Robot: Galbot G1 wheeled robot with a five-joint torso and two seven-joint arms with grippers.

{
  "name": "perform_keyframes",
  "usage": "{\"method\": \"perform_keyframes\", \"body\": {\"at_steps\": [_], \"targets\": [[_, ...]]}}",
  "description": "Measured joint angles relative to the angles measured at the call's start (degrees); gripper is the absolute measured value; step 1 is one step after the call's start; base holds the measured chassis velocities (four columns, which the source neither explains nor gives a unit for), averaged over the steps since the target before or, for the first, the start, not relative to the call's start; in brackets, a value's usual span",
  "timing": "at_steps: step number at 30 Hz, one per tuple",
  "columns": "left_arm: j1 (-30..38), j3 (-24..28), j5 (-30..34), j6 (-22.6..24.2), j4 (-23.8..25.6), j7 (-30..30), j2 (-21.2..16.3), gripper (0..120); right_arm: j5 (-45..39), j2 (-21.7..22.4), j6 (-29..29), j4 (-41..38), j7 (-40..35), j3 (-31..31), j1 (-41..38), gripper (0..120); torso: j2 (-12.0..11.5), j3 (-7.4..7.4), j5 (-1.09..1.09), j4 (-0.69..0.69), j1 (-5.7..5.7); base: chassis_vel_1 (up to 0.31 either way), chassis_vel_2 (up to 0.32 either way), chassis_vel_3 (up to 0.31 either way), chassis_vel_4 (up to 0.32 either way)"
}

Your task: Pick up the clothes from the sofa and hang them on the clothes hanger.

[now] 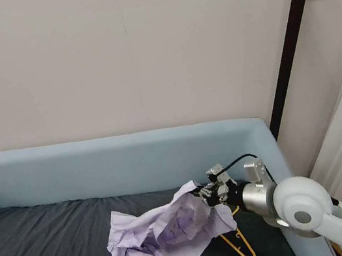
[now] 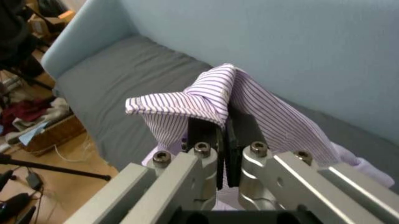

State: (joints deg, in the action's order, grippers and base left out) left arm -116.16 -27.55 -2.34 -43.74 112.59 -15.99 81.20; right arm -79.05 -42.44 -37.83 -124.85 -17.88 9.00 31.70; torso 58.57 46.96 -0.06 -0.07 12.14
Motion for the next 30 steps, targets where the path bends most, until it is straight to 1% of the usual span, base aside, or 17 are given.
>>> {"method": "perform_keyframes", "body": {"at_steps": [3,5,9,10,13,15,20,22,24,25,27,28,30], "targets": [[-1.7,-1.7,1.0,-0.3,1.5,0.3,-2.3,97,-4.8,-0.4,-0.7,-0.8,-3.4,-1.7,-0.3,0,0.0,0.00,0.01,-0.01,0.00,0.000,0.000,0.000,0.000],[-1.8,-1.9,1.2,-0.3,1.7,0.3,-2.6,97,-6.0,-0.4,-0.8,-1.0,-4.3,-2.2,-0.3,0,0.0,0.00,0.01,-0.01,0.00,0.000,0.000,0.000,0.000],[-2.3,-2.2,1.2,-0.3,2.4,1.0,-3.5,97,-15.1,-1.9,-2.4,-4.2,-11.1,-5.6,-0.7,0,0.0,0.00,0.01,-0.02,0.00,0.000,0.000,0.000,0.000],[-2.3,-2.2,1.2,-0.3,2.4,1.0,-3.5,97,-15.1,-1.9,-2.4,-4.2,-11.1,-5.6,-0.7,0,0.0,0.00,0.01,-0.02,0.00,0.000,0.000,0.000,0.000],[-1.9,-1.7,-2.2,-0.9,1.4,2.2,-3.8,97,-26.2,-4.8,-1.9,-7.5,-21.3,-6.6,-3.9,0,0.0,-0.01,0.01,0.00,0.00,0.000,0.000,0.000,0.000],[-1.4,-1.2,-3.8,-1.1,0.9,3.0,-4.3,97,-29.3,-5.7,-1.5,-6.9,-25.6,-6.1,-6.6,0,0.0,-0.01,-0.02,0.01,0.00,0.000,0.000,0.000,0.000],[-0.2,-0.3,-4.6,-0.6,1.0,4.9,-5.9,97,-29.5,-5.8,-1.5,-3.8,-27.1,-4.4,-7.7,0,0.0,0.00,0.01,0.00,0.00,0.000,0.000,0.000,0.000],[1.5,0.6,-3.9,1.3,1.7,5.8,-7.6,97,-28.7,-6.2,-1.8,-2.7,-27.1,-3.9,-6.4,0,0.0,0.00,0.01,-0.02,0.00,0.000,0.000,0.000,0.000],[3.6,1.2,-1.3,4.8,2.9,6.0,-9.4,97,-28.2,-6.3,-2.0,-2.5,-26.7,-3.8,-5.4,0,0.0,0.00,0.01,-0.01,0.00,0.000,0.000,0.000,0.000],[3.6,1.2,-1.3,4.8,2.9,6.0,-9.4,97,-28.2,-6.3,-2.0,-2.5,-26.7,-3.8,-5.4,0,0.0,0.00,0.01,-0.01,0.00,0.000,0.000,0.000,0.000],[5.9,1.4,2.0,7.9,3.7,6.0,-11.1,96,-27.9,-6.3,-2.1,-2.2,-26.4,-3.9,-5.0,0,0.0,0.00,0.01,-0.01,0.00,0.000,0.000,0.000,0.000],[6.5,1.6,3.1,8.7,3.8,6.0,-11.6,96,-27.9,-6.2,-2.2,-2.1,-26.3,-4.0,-5.0,0,0.0,0.00,0.01,-0.02,0.00,0.000,0.000,0.000,0.000],[8.5,2.3,7.5,11.6,4.4,5.9,-13.5,96,-27.8,-6.1,-2.2,-1.8,-26.2,-4.5,-5.0,0,0.0,0.00,0.01,-0.01,0.00,0.000,0.000,0.000,0.000]]}}
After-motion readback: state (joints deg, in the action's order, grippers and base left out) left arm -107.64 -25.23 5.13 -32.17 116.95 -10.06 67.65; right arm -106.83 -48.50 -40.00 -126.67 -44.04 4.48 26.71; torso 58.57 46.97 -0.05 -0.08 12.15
